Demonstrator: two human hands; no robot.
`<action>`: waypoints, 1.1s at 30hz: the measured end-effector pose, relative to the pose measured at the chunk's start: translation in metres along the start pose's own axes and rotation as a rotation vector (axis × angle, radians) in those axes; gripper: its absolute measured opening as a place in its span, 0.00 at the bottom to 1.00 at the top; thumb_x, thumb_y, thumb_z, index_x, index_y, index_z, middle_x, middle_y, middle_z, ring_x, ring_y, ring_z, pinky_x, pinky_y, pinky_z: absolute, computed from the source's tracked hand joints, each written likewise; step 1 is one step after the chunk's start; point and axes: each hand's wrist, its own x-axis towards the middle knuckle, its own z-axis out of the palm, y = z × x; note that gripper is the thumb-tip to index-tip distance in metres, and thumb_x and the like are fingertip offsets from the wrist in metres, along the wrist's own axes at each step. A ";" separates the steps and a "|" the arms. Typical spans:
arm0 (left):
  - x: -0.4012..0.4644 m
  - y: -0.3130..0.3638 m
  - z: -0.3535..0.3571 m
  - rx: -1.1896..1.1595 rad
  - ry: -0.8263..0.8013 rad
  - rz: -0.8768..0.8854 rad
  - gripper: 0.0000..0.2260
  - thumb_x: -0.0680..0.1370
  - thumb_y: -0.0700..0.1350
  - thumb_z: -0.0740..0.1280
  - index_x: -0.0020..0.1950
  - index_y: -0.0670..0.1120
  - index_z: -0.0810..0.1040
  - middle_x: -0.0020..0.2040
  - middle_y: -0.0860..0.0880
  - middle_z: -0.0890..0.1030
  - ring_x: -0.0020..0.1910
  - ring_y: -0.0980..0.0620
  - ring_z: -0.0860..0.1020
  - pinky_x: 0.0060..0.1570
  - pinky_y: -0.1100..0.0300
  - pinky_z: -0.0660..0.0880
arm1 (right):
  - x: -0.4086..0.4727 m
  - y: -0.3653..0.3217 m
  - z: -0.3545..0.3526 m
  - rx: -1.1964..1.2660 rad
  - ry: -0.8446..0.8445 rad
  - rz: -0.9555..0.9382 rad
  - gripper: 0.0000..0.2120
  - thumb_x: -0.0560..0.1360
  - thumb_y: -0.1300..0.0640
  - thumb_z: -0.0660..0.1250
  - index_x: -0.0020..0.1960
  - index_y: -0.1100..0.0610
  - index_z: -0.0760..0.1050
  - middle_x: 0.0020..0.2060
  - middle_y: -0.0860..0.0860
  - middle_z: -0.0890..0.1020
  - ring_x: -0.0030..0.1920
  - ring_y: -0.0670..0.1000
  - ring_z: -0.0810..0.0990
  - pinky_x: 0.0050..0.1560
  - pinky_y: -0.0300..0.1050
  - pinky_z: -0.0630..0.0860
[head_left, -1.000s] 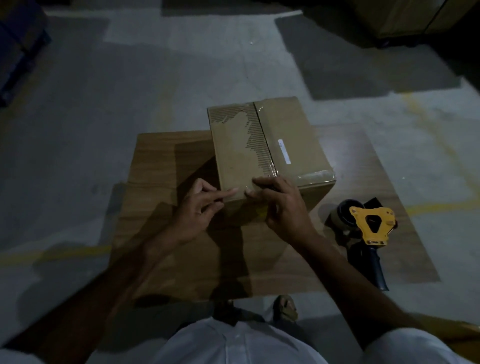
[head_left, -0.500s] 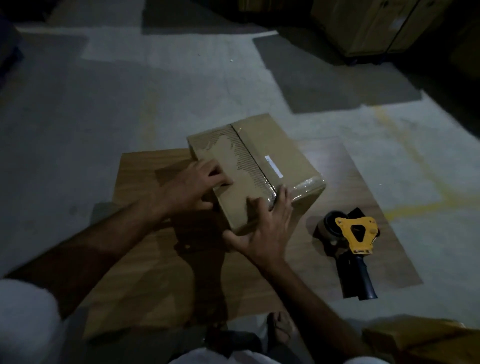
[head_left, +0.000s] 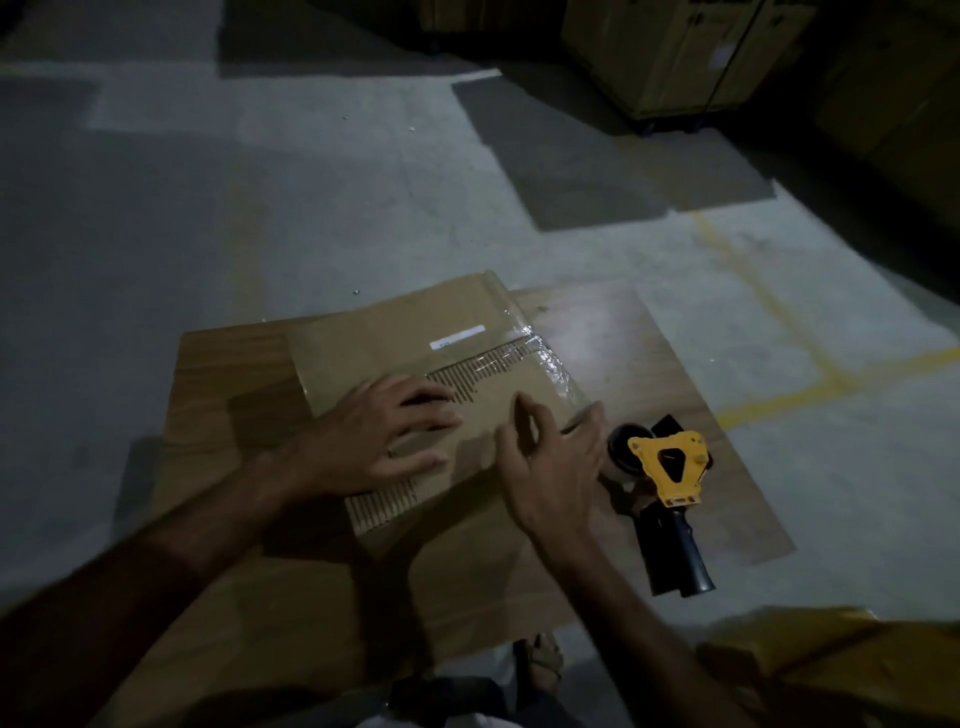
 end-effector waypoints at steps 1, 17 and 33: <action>-0.001 -0.003 0.000 -0.007 -0.003 -0.024 0.22 0.80 0.65 0.65 0.73 0.61 0.75 0.76 0.55 0.70 0.72 0.54 0.68 0.68 0.45 0.69 | -0.007 -0.005 0.007 0.077 0.003 0.047 0.29 0.75 0.31 0.61 0.74 0.38 0.69 0.83 0.57 0.38 0.83 0.58 0.38 0.80 0.61 0.47; 0.028 -0.009 -0.015 0.266 -0.314 0.236 0.51 0.69 0.80 0.63 0.85 0.59 0.51 0.85 0.48 0.47 0.82 0.44 0.51 0.80 0.45 0.48 | 0.086 0.004 -0.031 -0.101 -0.207 -0.076 0.21 0.84 0.47 0.63 0.77 0.42 0.71 0.80 0.63 0.57 0.76 0.65 0.67 0.70 0.53 0.70; 0.078 0.115 0.067 0.179 0.129 -0.621 0.35 0.75 0.59 0.48 0.82 0.51 0.60 0.83 0.37 0.55 0.81 0.39 0.54 0.81 0.42 0.48 | 0.042 0.014 -0.009 0.162 0.154 0.163 0.19 0.79 0.44 0.67 0.70 0.41 0.76 0.77 0.60 0.66 0.80 0.58 0.61 0.80 0.58 0.58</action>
